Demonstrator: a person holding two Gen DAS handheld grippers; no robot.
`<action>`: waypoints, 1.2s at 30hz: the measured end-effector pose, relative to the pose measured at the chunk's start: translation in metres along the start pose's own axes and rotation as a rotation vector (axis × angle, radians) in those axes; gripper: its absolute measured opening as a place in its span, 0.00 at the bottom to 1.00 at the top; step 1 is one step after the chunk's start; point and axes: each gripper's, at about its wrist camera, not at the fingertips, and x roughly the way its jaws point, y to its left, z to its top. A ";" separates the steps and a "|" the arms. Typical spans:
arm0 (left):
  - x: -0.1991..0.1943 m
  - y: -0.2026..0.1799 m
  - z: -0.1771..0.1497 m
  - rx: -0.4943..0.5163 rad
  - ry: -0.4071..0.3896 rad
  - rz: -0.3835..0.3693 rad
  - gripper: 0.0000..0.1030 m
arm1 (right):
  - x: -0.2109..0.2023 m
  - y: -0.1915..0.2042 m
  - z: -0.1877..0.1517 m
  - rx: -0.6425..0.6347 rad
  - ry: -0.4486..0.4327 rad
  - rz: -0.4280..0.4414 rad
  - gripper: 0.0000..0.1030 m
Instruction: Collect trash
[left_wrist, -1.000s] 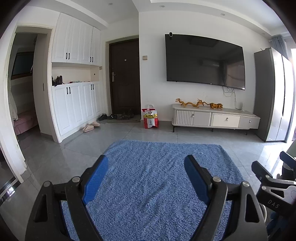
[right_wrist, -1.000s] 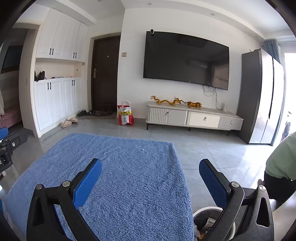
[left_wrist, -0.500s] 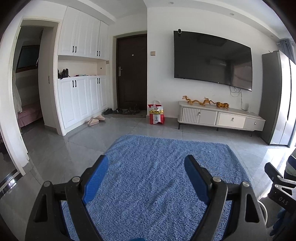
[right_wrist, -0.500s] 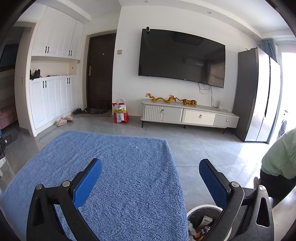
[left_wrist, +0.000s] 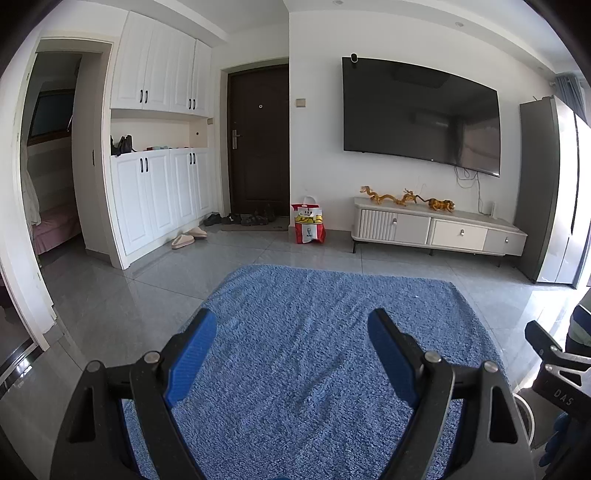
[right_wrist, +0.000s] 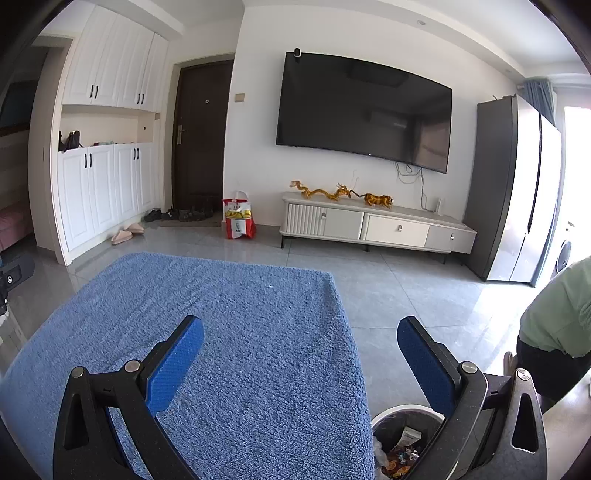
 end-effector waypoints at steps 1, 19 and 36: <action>0.000 -0.001 0.000 0.002 0.001 0.000 0.81 | 0.000 0.000 0.000 0.000 -0.001 0.001 1.00; 0.004 -0.006 -0.006 0.021 0.005 -0.017 0.81 | -0.004 0.006 0.000 -0.014 -0.015 0.002 1.00; 0.003 -0.006 -0.006 0.023 0.018 -0.033 0.81 | -0.007 -0.001 0.001 -0.001 -0.022 -0.005 1.00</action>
